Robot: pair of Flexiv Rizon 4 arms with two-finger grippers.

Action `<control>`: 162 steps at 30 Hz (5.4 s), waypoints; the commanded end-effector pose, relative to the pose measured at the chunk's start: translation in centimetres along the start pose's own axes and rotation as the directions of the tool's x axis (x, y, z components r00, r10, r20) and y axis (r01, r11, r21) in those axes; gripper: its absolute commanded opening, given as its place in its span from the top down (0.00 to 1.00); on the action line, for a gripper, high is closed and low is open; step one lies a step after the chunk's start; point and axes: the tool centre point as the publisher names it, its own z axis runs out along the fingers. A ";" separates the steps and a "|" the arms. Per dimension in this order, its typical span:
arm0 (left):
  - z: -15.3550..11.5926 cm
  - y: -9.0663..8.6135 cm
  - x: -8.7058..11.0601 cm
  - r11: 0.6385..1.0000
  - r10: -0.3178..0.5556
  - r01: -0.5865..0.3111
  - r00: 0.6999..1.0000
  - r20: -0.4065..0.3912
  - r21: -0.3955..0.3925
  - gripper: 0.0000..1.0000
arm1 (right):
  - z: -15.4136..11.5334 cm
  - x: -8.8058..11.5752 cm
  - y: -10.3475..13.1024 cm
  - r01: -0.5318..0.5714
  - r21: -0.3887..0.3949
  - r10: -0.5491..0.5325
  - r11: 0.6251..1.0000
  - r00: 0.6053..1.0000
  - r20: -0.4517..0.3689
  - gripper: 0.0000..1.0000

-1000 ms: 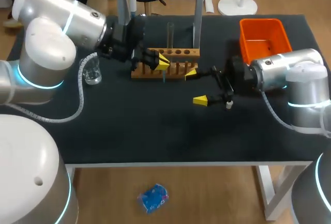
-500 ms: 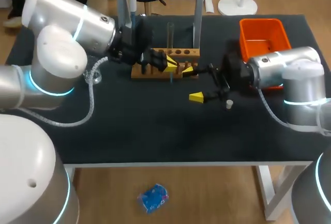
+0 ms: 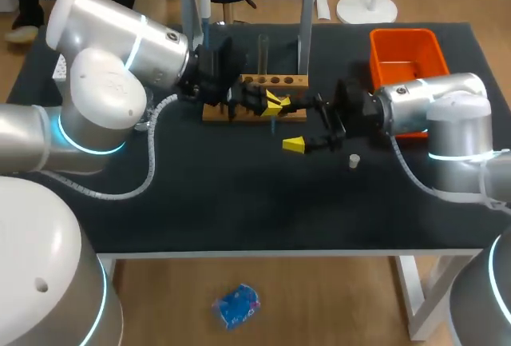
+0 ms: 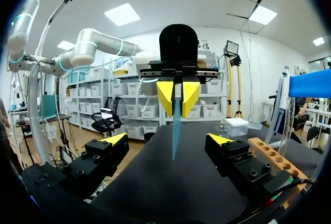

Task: Invert the test tube, pick up the pipette, mount the tip to pipette, aspirate from beaker and dispense into the tube, eject the tip, return the pipette, and cap with the stopper.

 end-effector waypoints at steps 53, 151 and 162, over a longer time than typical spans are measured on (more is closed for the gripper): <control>1.7 0.4 -0.1 0.999 -0.015 0.013 0.998 -0.056 -0.038 0.93 | 1.0 -0.5 -0.2 -0.031 -0.012 0.031 0.999 1.000 -0.003 1.00; -11.6 0.2 -14.5 0.936 -0.349 0.267 0.619 0.704 0.230 0.00 | -3.2 2.5 -1.2 0.004 -0.019 -0.004 1.000 1.000 -0.007 1.00; -11.6 0.2 -14.5 0.936 -0.349 0.267 0.619 0.704 0.230 0.00 | -3.2 2.5 -1.2 0.004 -0.019 -0.004 1.000 1.000 -0.007 1.00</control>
